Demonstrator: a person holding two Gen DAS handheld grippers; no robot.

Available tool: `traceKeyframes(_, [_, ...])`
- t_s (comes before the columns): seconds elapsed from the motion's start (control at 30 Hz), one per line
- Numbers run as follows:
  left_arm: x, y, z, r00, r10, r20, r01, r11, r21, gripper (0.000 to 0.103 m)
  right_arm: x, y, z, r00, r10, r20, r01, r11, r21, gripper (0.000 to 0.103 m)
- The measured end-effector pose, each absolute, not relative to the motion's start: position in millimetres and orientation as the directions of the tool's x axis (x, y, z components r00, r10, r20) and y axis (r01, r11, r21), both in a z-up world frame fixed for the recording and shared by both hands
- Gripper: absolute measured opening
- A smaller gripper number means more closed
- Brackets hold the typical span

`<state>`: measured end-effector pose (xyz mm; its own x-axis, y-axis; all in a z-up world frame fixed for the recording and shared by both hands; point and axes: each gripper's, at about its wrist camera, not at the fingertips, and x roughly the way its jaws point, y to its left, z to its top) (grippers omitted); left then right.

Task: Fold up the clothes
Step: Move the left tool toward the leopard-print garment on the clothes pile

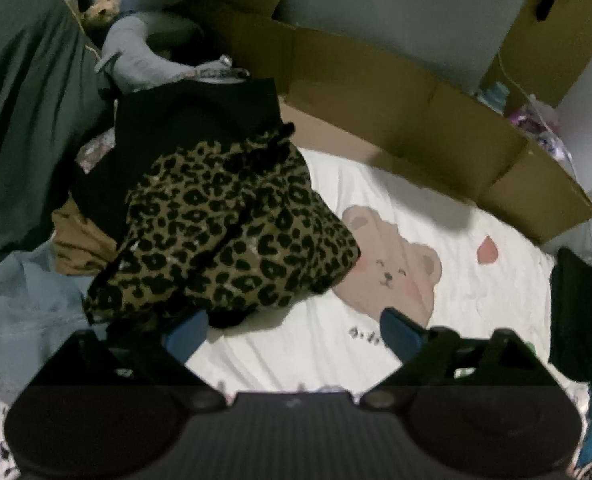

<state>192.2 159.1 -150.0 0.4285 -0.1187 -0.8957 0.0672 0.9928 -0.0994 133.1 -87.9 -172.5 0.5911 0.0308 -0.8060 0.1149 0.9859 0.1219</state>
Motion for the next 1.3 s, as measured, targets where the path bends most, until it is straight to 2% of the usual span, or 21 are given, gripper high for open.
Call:
traceKeyframes(0.4, [213,184,-198,0.459,-0.131,-0.879,0.053,0.991,-0.120,0.090,150,-84,-204,0.639,0.065,-0.767,0.140,0.970,0.198,0.103])
traceKeyframes(0.57, [215,201,-219,0.451,-0.076,-0.889,0.013,0.997,-0.078,0.091,154,-79,-216,0.636,0.078,-0.768,0.127,0.971,0.204,0.103])
traceKeyframes(1.03, [232,229,-267,0.493,-0.046,-0.869,-0.018,0.998,-0.063,0.091,174,-54,-257,0.591,0.145,-0.793,0.061,0.973,0.224,0.103])
traceKeyframes(1.1, [235,232,-275,0.483,-0.048,-0.874,-0.026,0.997,-0.069,0.085,175,-54,-261,0.579,0.148,-0.802,0.067,0.971,0.228,0.103])
traceKeyframes(1.17, [236,235,-282,0.476,-0.033,-0.879,-0.051,0.997,-0.066,0.065,173,-54,-264,0.575,0.152,-0.804,0.066,0.971,0.231,0.103])
traceKeyframes(1.2, [236,238,-286,0.477,-0.026,-0.878,-0.070,0.995,-0.068,0.060,173,-54,-265,0.573,0.154,-0.805,0.066,0.970,0.233,0.103])
traceKeyframes(1.23, [235,239,-288,0.480,-0.033,-0.877,-0.075,0.994,-0.078,0.047,172,-54,-266,0.572,0.156,-0.806,0.066,0.970,0.235,0.103])
traceKeyframes(1.27, [234,240,-290,0.480,-0.041,-0.876,-0.069,0.994,-0.084,0.027,171,-55,-267,0.570,0.158,-0.807,0.066,0.969,0.237,0.103])
traceKeyframes(1.3, [233,239,-291,0.480,-0.048,-0.876,-0.061,0.994,-0.088,0.018,171,-55,-268,0.568,0.160,-0.808,0.066,0.969,0.239,0.103])
